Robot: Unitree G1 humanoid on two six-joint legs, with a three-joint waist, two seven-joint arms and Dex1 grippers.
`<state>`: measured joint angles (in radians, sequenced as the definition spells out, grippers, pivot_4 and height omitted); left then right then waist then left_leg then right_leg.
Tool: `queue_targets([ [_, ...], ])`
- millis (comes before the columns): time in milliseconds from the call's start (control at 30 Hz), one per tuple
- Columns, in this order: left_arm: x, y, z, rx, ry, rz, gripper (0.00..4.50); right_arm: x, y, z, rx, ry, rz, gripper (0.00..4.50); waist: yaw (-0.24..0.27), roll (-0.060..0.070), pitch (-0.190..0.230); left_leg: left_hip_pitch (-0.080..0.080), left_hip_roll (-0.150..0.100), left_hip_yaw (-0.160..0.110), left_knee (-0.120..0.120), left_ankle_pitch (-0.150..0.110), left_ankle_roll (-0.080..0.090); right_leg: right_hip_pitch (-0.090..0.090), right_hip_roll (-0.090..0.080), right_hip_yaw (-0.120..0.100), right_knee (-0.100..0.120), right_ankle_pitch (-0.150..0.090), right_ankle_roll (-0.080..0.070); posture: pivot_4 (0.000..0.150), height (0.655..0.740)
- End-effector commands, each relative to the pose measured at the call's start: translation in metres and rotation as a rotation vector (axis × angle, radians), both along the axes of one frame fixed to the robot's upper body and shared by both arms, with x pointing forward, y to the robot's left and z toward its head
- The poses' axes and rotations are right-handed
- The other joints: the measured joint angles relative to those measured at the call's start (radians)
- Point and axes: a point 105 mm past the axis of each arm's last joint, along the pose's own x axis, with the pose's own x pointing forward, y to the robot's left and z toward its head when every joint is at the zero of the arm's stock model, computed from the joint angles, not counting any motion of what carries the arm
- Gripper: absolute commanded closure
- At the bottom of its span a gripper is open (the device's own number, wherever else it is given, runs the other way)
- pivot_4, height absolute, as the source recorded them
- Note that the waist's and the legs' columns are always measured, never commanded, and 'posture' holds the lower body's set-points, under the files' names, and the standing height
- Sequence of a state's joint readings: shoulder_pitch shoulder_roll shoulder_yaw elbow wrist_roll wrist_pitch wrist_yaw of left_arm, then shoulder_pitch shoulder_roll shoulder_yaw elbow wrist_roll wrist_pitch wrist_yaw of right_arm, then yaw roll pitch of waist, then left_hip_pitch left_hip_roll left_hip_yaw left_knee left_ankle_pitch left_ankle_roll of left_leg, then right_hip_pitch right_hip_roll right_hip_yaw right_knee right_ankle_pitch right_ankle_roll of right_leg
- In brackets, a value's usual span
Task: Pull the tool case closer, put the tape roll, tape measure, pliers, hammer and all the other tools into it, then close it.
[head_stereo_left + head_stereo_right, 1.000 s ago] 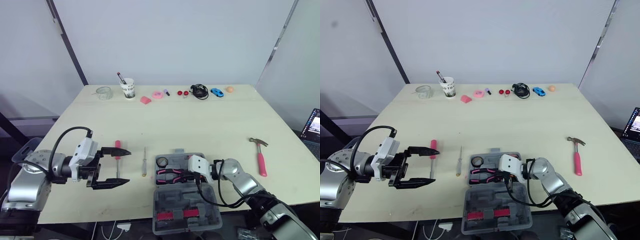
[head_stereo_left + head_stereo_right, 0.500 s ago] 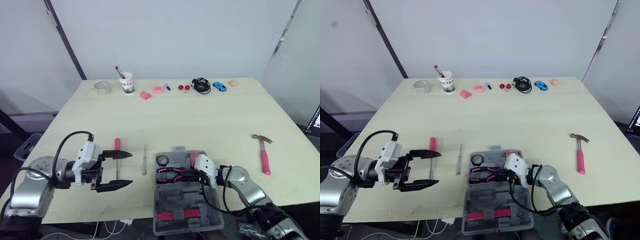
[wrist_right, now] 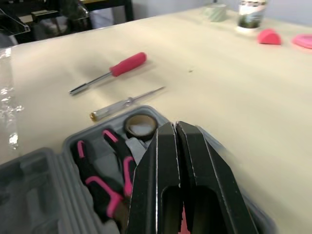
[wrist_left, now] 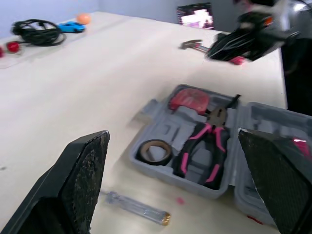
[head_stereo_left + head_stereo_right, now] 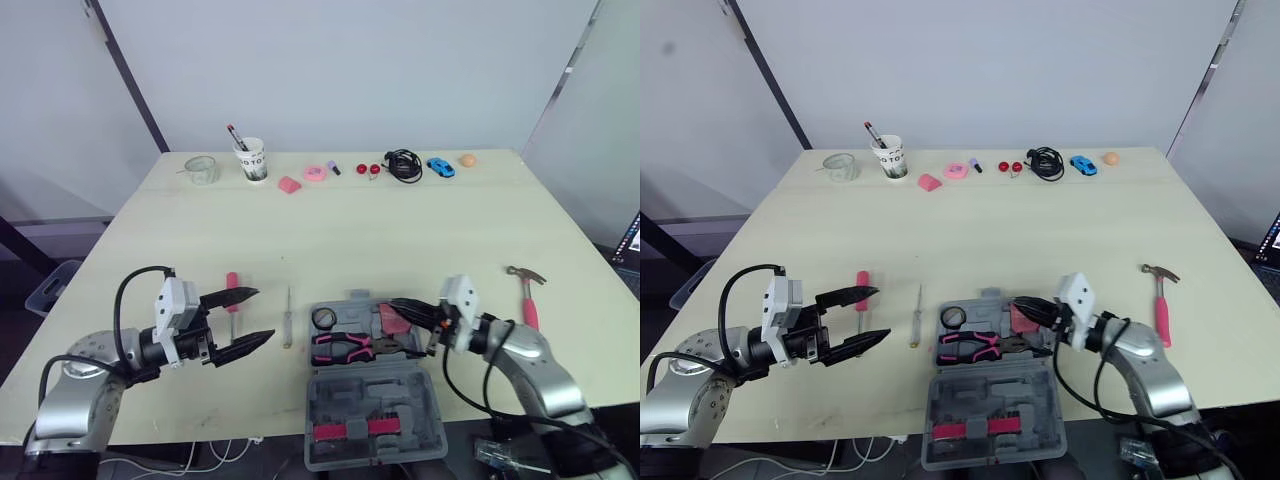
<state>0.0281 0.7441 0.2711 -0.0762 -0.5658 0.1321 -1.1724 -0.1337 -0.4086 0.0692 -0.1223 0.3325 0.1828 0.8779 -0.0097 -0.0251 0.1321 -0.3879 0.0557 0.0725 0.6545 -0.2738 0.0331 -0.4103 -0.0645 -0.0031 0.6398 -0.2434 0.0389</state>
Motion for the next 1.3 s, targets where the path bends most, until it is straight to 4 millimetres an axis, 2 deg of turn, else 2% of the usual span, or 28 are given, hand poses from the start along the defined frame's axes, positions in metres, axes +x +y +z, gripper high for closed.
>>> queue_targets([
  [33,-0.003,0.010,0.004,0.000,-0.042,0.089,0.00,-0.001,-0.040,0.013,0.014,-0.055,-0.136,4.20,-0.001,0.000,0.000,0.000,0.000,0.000,0.000,0.000,0.000,0.000,0.000,0.000,0.000,0.000,0.000,0.150,0.7400],
  [133,-0.008,0.022,-0.005,0.000,-0.026,0.170,0.00,-0.008,-0.072,0.008,0.002,-0.054,-0.258,3.29,-0.001,0.000,0.000,0.000,0.000,0.001,0.000,0.000,0.000,0.000,0.000,0.000,-0.001,0.000,0.000,0.150,0.7400],
  [333,-0.025,0.046,-0.023,0.008,0.006,0.324,0.00,-0.038,-0.124,-0.010,-0.016,0.004,-0.470,0.37,0.000,0.000,0.000,0.002,0.000,0.001,0.000,0.000,0.000,0.001,0.000,0.001,0.000,0.000,0.000,0.150,0.7400],
  [367,-0.028,0.050,-0.026,0.010,0.011,0.349,0.00,-0.043,-0.133,-0.012,-0.008,0.012,-0.515,0.01,0.000,0.000,0.000,0.001,0.001,0.001,-0.001,0.000,0.000,0.000,0.000,0.001,0.000,0.000,0.000,0.150,0.7400],
  [467,-0.040,0.061,-0.035,0.006,0.036,0.420,0.00,-0.060,-0.156,-0.021,0.008,0.051,-0.621,0.01,0.000,0.000,0.000,0.001,0.001,0.001,-0.001,0.000,0.000,0.000,-0.001,0.001,0.000,0.000,0.000,0.150,0.7400],
  [567,-0.047,0.066,-0.041,0.006,0.052,0.459,0.00,-0.070,-0.167,-0.027,0.016,0.079,-0.674,0.01,0.000,-0.001,0.000,0.003,0.001,0.001,-0.001,0.000,0.000,0.000,-0.002,0.001,0.000,0.000,0.000,0.150,0.7400],
  [667,-0.066,0.076,-0.056,0.001,0.098,0.531,0.00,-0.092,-0.188,-0.044,0.052,0.145,-0.790,0.01,0.000,0.000,0.000,0.003,0.001,0.001,-0.001,0.000,0.000,0.000,-0.002,0.001,0.000,0.000,0.000,0.150,0.7400],
  [867,-0.079,0.083,-0.062,-0.005,0.124,0.588,0.00,-0.117,-0.207,-0.062,0.039,0.200,-0.866,0.01,0.001,0.000,0.001,0.002,0.001,0.001,-0.003,-0.001,0.000,0.000,-0.006,0.000,-0.004,-0.001,0.000,0.150,0.7400],
  [1100,-0.076,0.081,-0.061,0.015,0.118,0.547,0.00,-0.116,-0.206,-0.064,0.005,0.207,-0.824,0.01,0.000,0.002,0.002,0.003,0.001,0.001,-0.003,-0.001,-0.001,0.000,-0.006,-0.001,-0.004,0.000,0.000,0.150,0.7400],
  [1300,-0.063,0.070,-0.057,0.063,0.090,0.430,0.00,-0.091,-0.180,-0.046,-0.026,0.154,-0.649,0.01,-0.001,0.002,0.002,0.003,0.001,0.001,-0.003,0.000,0.000,0.000,-0.005,-0.001,-0.003,0.000,0.000,0.150,0.7400],
])
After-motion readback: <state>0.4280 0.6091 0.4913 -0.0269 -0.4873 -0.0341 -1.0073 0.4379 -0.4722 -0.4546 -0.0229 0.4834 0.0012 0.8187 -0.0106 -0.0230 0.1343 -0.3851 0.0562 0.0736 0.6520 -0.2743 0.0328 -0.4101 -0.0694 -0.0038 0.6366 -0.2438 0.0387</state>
